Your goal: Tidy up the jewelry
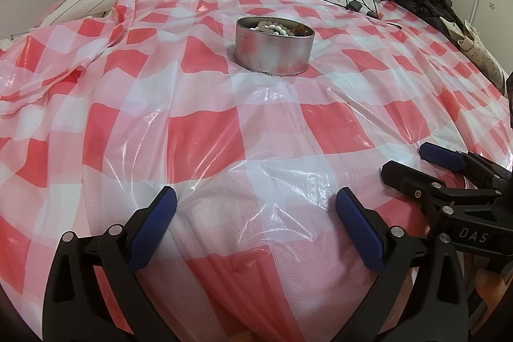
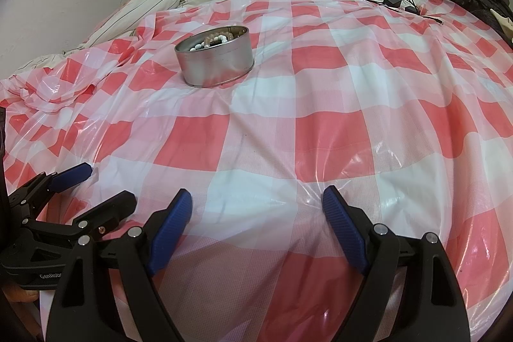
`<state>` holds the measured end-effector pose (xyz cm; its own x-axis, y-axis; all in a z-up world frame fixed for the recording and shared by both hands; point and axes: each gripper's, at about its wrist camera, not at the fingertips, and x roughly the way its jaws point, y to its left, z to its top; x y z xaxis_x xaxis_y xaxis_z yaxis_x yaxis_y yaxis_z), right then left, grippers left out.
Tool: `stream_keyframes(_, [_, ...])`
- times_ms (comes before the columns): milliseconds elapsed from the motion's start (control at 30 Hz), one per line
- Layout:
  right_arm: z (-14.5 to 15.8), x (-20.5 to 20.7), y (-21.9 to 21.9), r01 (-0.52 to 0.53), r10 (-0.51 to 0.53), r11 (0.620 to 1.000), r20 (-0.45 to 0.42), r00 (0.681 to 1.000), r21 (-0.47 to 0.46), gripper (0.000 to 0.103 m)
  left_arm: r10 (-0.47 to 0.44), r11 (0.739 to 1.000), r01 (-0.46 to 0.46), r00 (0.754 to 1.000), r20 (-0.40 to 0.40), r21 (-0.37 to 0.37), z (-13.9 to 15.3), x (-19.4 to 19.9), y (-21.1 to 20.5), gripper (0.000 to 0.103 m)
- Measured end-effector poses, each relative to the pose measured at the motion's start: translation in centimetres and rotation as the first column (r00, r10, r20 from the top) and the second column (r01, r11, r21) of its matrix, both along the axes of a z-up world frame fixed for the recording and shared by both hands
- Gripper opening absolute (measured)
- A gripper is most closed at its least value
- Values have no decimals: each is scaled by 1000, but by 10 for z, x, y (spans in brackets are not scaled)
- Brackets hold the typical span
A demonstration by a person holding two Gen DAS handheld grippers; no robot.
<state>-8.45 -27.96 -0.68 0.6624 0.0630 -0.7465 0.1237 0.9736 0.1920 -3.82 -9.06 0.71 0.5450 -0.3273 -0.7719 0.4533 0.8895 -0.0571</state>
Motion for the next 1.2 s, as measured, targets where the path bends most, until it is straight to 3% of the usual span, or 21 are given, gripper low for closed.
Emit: stream_keyframes(1200, [0, 1, 0, -1, 1, 1000, -2, 1000, -1, 81, 14, 1000, -14, 1000, 8, 5, 2, 4, 8, 96])
